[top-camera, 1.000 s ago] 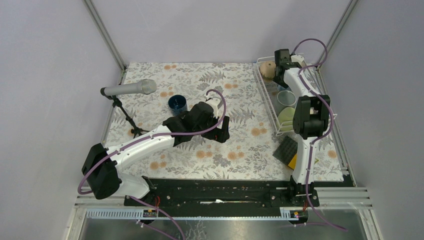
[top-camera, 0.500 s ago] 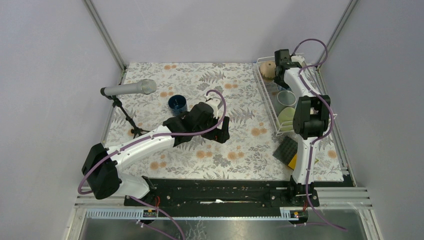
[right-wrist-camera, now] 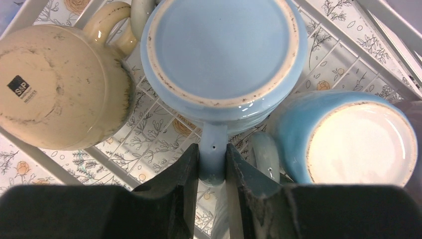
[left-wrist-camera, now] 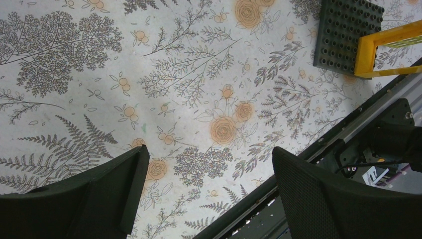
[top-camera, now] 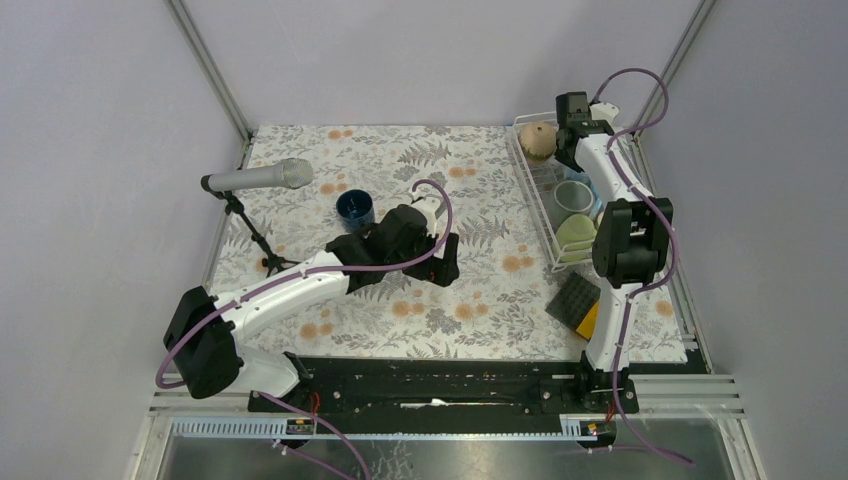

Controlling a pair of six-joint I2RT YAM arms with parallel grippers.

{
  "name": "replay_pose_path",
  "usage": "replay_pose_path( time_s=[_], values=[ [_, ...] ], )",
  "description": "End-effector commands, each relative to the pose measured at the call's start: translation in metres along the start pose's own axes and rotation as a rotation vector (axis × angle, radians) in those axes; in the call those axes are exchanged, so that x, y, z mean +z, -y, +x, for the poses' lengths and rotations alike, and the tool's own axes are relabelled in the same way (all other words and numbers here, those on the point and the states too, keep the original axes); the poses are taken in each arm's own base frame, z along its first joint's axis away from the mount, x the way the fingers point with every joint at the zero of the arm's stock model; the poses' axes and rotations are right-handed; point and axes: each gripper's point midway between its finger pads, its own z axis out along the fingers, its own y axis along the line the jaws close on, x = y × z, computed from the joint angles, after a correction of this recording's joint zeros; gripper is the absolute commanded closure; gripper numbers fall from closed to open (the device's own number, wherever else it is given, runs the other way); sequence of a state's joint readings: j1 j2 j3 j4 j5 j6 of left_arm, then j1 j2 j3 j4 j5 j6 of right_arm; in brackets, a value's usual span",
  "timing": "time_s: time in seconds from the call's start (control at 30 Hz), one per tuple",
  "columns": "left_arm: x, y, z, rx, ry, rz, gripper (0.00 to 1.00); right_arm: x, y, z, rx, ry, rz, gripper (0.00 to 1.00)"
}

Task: Unload the cups from the dish rack
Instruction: Unload the cup from the dish rack, then place the cup at the center of the board.

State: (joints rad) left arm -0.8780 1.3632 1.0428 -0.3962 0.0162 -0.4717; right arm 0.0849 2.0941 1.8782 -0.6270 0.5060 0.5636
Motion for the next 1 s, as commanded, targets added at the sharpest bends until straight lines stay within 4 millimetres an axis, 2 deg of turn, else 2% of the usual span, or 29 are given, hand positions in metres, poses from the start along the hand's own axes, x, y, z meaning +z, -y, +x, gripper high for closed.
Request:
replay_pose_path(
  time_s=[0.0,0.33,0.7,0.97],
  values=[
    [-0.004,0.009,-0.012,-0.001,0.049,0.033,0.01,-0.040,0.007,-0.048,0.065,0.134,-0.028,1.00],
    [-0.003,0.008,-0.012,-0.002,0.050,0.030,0.01,-0.055,0.005,-0.065,0.091,0.187,-0.066,1.00],
    [-0.001,0.007,-0.011,-0.002,0.044,0.025,0.01,-0.060,-0.007,-0.077,0.088,0.227,-0.124,1.00],
    [0.001,0.007,-0.012,-0.004,0.046,0.019,0.01,-0.067,-0.008,-0.088,0.090,0.254,-0.144,1.00]
  ],
)
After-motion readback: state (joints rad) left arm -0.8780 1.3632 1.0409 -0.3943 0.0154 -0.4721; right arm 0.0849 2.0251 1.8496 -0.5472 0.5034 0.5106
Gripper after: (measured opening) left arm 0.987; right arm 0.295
